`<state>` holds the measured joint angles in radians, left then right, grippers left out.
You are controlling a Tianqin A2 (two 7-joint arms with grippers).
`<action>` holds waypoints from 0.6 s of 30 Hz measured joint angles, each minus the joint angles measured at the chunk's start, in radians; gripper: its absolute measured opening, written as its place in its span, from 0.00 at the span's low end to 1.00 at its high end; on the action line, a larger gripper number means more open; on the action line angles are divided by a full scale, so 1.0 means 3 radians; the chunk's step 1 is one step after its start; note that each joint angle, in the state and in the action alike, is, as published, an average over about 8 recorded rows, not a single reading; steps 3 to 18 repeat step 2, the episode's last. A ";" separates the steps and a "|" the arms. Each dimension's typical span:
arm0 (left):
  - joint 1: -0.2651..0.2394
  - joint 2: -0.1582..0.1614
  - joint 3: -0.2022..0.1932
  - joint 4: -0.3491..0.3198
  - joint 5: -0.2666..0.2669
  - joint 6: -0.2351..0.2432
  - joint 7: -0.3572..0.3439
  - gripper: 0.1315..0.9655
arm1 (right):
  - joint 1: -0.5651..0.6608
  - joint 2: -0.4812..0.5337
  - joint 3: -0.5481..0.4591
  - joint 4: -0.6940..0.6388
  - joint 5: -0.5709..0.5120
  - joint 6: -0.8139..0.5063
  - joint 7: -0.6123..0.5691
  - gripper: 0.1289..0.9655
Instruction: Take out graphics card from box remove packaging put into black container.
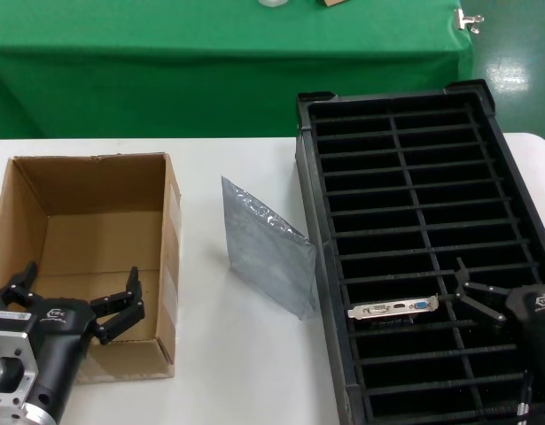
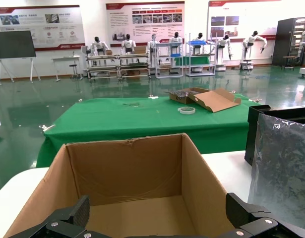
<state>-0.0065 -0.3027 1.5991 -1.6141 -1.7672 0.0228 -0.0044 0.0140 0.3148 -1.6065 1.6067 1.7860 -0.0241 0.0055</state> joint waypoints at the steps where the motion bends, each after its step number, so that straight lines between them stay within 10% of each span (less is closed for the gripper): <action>1: 0.0000 0.0000 0.0000 0.0000 0.0000 0.0000 0.0000 1.00 | 0.0000 0.0000 0.0000 0.0000 0.0000 0.0000 0.0000 1.00; 18: 0.0000 0.0000 0.0000 0.0000 0.0000 0.0000 0.0000 1.00 | 0.0000 0.0000 0.0000 0.0000 0.0000 0.0000 0.0000 1.00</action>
